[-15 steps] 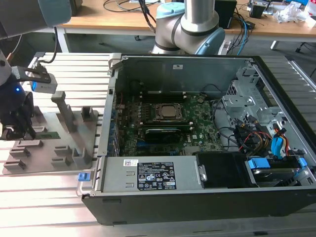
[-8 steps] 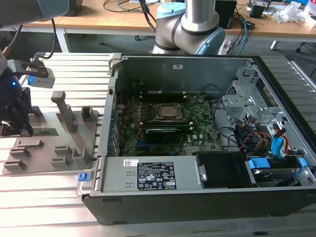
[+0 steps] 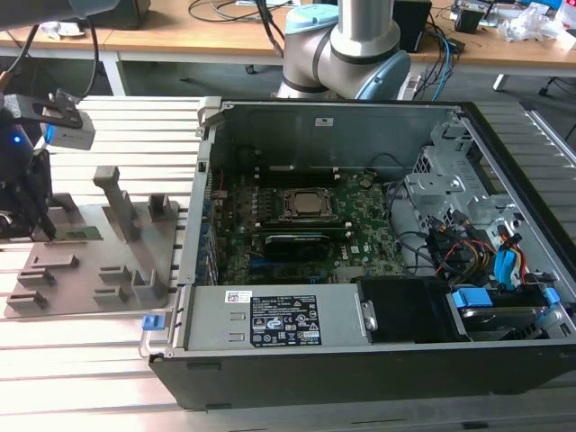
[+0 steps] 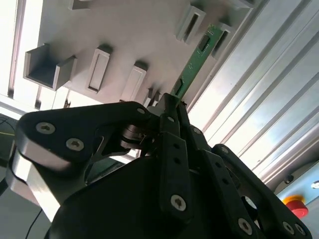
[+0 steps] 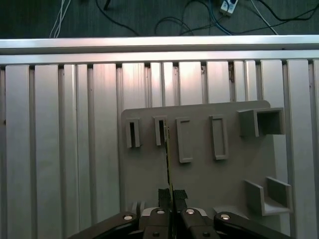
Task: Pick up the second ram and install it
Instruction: 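Pick up the second ram and move it above second insertion slot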
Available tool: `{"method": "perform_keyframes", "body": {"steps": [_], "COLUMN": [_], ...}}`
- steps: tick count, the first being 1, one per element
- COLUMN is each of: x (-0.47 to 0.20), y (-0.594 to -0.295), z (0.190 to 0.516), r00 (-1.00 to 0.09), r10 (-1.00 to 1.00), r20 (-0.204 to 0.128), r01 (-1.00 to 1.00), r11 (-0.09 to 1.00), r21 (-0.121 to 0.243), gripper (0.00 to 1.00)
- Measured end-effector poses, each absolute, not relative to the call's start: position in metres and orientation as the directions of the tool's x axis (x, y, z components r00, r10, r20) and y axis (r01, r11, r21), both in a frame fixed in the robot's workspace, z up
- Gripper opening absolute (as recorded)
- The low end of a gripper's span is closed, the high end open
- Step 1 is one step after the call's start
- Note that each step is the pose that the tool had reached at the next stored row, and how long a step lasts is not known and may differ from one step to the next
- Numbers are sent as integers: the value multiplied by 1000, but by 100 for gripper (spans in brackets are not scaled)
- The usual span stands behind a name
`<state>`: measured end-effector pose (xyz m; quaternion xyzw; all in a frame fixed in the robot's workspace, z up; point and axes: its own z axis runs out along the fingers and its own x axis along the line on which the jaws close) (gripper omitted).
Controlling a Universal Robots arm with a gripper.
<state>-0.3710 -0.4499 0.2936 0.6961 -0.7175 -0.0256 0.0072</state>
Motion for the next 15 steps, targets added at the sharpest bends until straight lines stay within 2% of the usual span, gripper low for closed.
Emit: {"method": "perform_keyframes", "body": {"steps": [15], "x": [-371], "y": [-450], "z": [329], "r00": [-31], "r10": [-999], "r20": [-25], "r01": [-998], "r11": [30], "r21": [47], "gripper": [14]}}
